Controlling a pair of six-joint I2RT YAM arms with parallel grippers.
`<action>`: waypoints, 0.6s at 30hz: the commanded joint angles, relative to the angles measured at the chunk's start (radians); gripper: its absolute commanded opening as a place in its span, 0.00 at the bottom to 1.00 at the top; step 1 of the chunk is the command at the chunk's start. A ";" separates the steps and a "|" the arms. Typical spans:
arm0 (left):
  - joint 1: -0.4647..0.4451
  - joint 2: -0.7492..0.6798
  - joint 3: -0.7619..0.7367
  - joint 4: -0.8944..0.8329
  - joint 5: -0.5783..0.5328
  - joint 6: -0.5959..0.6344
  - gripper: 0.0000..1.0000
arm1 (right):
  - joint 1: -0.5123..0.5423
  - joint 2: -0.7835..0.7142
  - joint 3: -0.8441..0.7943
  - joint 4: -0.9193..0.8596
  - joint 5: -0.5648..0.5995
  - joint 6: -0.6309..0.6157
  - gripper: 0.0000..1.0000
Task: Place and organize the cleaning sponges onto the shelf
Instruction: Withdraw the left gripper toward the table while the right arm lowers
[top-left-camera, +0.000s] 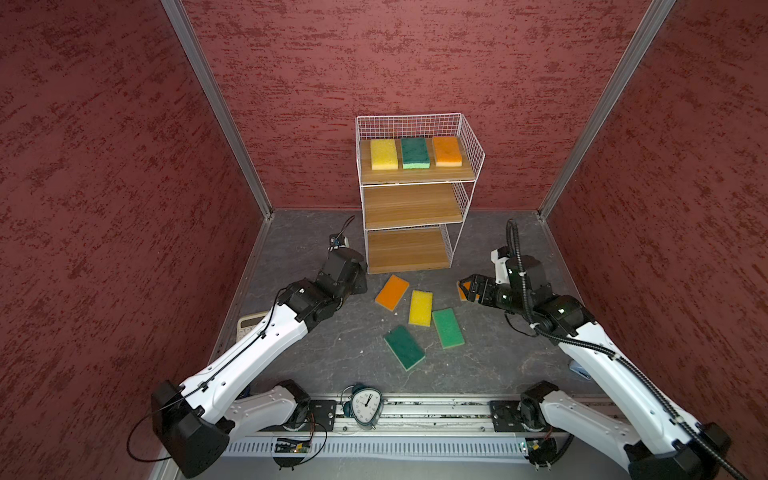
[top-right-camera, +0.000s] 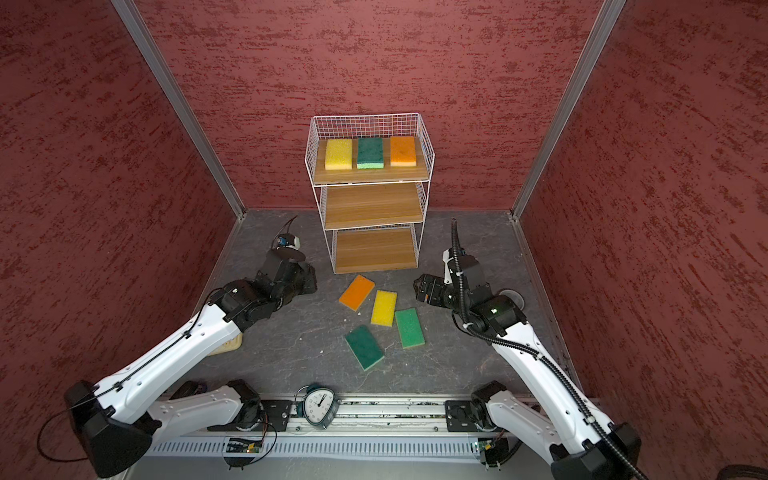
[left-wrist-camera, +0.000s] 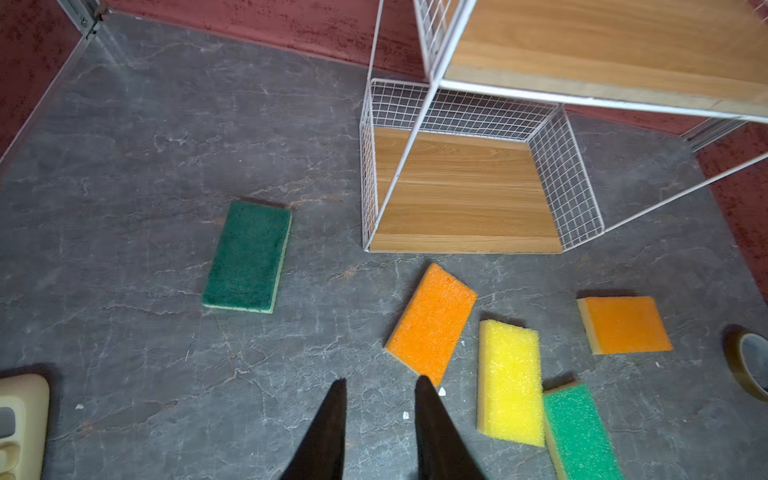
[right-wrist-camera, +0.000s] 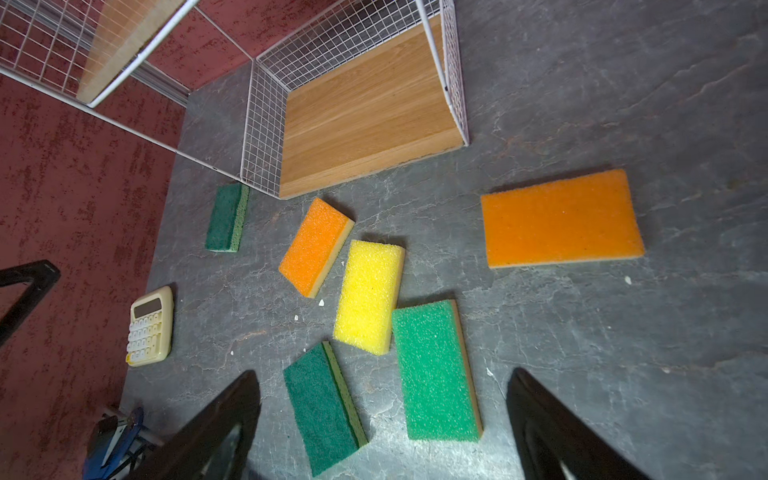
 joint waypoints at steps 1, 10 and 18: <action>-0.021 -0.010 -0.019 0.005 -0.028 -0.037 0.31 | 0.006 -0.031 -0.028 -0.014 0.039 0.053 0.94; -0.049 0.024 -0.077 0.031 -0.042 -0.062 0.33 | 0.006 -0.038 -0.093 -0.024 0.091 0.129 0.94; -0.046 0.016 -0.111 0.064 -0.053 -0.051 0.32 | 0.006 0.027 -0.092 -0.027 0.094 0.101 0.97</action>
